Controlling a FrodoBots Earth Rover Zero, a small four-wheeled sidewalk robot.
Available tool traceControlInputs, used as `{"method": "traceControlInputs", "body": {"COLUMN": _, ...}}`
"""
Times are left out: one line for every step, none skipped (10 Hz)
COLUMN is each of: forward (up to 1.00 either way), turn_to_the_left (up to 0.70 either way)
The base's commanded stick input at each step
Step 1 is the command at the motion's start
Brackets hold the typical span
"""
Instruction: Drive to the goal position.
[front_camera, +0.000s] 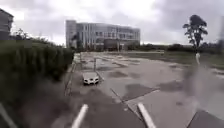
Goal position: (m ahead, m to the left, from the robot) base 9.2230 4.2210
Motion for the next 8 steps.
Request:
{"method": "traceControlInputs", "body": {"forward": 0.08, "turn_to_the_left": -0.43}}
{"method": "traceControlInputs", "body": {"forward": 0.7, "turn_to_the_left": -0.27}}
{"method": "traceControlInputs", "body": {"forward": 0.7, "turn_to_the_left": -0.27}}
{"method": "traceControlInputs", "body": {"forward": 0.7, "turn_to_the_left": -0.27}}
{"method": "traceControlInputs", "body": {"forward": 0.7, "turn_to_the_left": -0.27}}
{"method": "traceControlInputs", "body": {"forward": 0.7, "turn_to_the_left": -0.27}}
{"method": "traceControlInputs", "body": {"forward": 0.7, "turn_to_the_left": -0.27}}
{"method": "traceControlInputs", "body": {"forward": 0.7, "turn_to_the_left": -0.27}}
